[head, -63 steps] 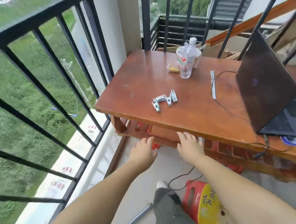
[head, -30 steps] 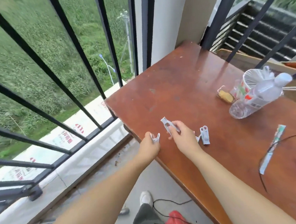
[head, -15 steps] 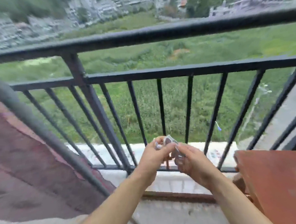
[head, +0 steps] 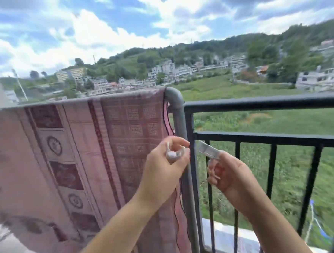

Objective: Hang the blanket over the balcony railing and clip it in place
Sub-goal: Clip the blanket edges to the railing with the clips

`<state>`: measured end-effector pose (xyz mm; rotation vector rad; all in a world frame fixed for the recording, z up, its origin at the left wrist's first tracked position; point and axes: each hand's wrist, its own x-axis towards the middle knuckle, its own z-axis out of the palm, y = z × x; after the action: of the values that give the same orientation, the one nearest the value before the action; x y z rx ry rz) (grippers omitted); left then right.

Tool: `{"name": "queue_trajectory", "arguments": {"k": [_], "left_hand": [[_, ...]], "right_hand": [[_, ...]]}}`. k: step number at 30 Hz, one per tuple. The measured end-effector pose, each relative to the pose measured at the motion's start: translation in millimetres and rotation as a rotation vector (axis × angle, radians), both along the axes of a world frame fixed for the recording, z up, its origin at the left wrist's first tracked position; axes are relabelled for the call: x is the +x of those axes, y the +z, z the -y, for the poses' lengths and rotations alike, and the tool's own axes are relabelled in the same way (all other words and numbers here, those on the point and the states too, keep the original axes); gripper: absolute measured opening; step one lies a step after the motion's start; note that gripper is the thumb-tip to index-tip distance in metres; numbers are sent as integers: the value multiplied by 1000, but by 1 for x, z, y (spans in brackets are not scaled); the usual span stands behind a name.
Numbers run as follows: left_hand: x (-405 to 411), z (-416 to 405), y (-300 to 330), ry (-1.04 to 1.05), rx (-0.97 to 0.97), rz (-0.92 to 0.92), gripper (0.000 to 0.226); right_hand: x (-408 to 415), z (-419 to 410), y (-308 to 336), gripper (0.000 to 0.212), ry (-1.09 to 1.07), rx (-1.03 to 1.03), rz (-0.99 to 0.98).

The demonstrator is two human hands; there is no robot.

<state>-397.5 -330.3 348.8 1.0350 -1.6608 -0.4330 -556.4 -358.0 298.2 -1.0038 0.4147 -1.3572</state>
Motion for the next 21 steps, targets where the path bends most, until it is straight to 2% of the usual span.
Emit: {"name": "queue_trajectory", "arguments": {"k": [3,5,8,11,13,17,21], "left_hand": [[25,21,39,255,-283,106,8],[27,36,60,379,-397,202,17],[20,54,74,555,-413,406,37],[16,56,76,629,-422,521,35],[15,54,75,642,-380,536,34],[9,53,80,666,-367,533,21],[11,49,94,526,-360,340,17]], "right_hand": [[16,7,24,19,-41,36,54],[24,13,37,19,-82,104,115],[31,23,54,25,-103,101,131],[34,28,64,24,-100,37,73],[32,32,68,20,-84,13,36],[23,49,80,33,24,-27,31],[12,63,94,38,128,-35,87]]}}
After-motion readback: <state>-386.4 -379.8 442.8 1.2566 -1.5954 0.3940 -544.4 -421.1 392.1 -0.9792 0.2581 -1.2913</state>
